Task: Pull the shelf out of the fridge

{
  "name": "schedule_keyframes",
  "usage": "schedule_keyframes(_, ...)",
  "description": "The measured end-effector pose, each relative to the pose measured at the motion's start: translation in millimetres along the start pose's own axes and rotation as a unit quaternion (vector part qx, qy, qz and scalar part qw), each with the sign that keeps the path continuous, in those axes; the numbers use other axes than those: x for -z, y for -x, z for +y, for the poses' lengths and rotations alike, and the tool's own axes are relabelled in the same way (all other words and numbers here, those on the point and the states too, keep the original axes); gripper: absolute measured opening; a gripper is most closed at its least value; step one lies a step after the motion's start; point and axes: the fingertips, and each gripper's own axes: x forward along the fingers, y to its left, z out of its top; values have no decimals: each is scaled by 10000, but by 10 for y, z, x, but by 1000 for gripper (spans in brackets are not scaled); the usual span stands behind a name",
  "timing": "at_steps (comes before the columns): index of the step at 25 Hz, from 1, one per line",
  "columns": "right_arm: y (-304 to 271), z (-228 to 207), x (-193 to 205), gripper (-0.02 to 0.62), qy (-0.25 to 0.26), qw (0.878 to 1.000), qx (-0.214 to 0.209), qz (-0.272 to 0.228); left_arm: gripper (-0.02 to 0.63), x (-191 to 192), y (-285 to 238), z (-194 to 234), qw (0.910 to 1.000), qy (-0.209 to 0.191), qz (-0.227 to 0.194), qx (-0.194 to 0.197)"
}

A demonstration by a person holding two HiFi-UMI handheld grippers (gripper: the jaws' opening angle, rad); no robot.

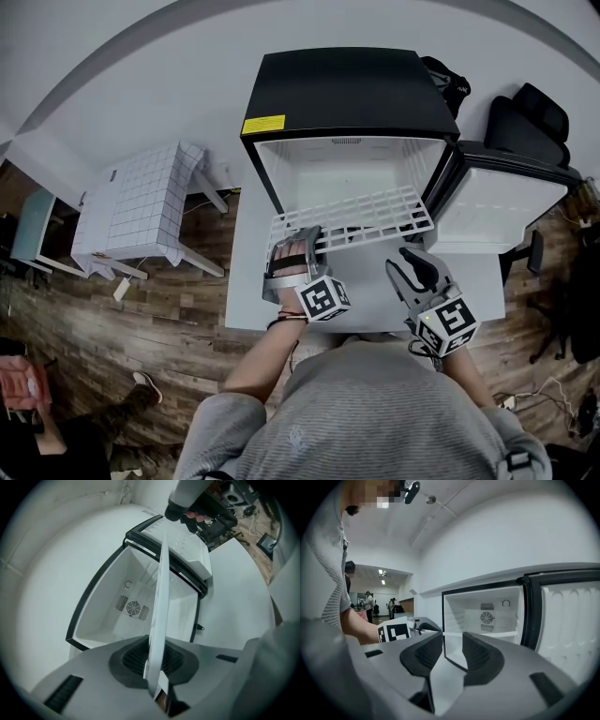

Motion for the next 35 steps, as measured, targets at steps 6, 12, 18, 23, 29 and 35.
schedule_keyframes(6,42,17,246,137,-363,9986,-261,286,41,-20,201,142,9993,-264,-120,-248)
schedule_keyframes(12,144,392,-208,86,-136,9931,-1075,-456,41,-48,302,231,9967,-610,-172,-498)
schedule_keyframes(18,127,228,-378,14,-200,9932,-848,-773,41,-66,329,233,9940,-826,-256,-676)
schedule_keyframes(23,138,233,-380,14,-93,9939,-785,-766,41,-68,335,257,9944,-759,-278,-681)
schedule_keyframes(29,114,295,-419,14,-115,9923,-919,-817,41,-99,322,270,9939,-815,-322,-676)
schedule_keyframes(35,101,412,-442,14,-10,9906,-1023,-903,41,-141,344,228,9938,-827,-359,-644)
